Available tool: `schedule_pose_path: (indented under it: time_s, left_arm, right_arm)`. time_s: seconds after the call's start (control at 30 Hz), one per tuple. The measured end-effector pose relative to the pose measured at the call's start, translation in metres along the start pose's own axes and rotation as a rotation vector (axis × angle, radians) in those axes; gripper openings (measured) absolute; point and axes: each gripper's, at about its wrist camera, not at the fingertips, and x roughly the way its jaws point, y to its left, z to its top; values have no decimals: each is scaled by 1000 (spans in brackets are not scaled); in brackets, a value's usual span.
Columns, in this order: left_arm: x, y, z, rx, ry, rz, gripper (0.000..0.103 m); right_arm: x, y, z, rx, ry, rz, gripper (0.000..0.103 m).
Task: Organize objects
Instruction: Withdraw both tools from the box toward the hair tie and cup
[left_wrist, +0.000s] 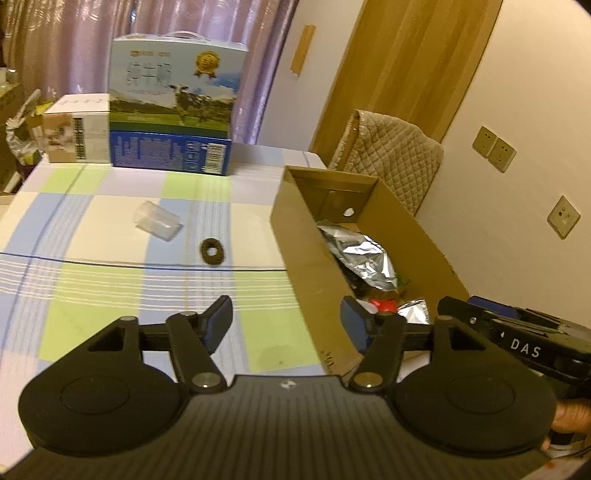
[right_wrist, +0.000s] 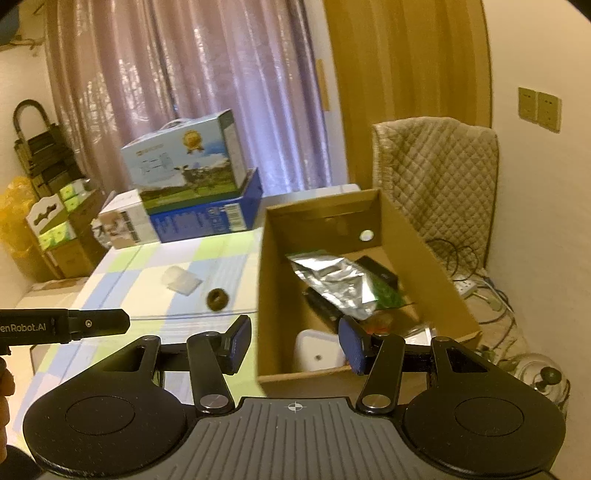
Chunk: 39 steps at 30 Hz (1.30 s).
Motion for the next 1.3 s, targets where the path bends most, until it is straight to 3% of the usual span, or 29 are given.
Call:
schedule_pose_path:
  time_s: [0.3, 0.57, 1.3]
  left_arm:
    - [-32, 39, -15, -3, -24, 70, 84]
    - [-54, 79, -25, -8, -41, 157, 97]
    - [-43, 124, -32, -72, -21, 219, 101]
  right_arm:
    - [4, 40, -16, -34, 25, 72, 50]
    - [14, 72, -30, -69, 59, 130, 50]
    - [53, 105, -46, -110, 131, 164, 50]
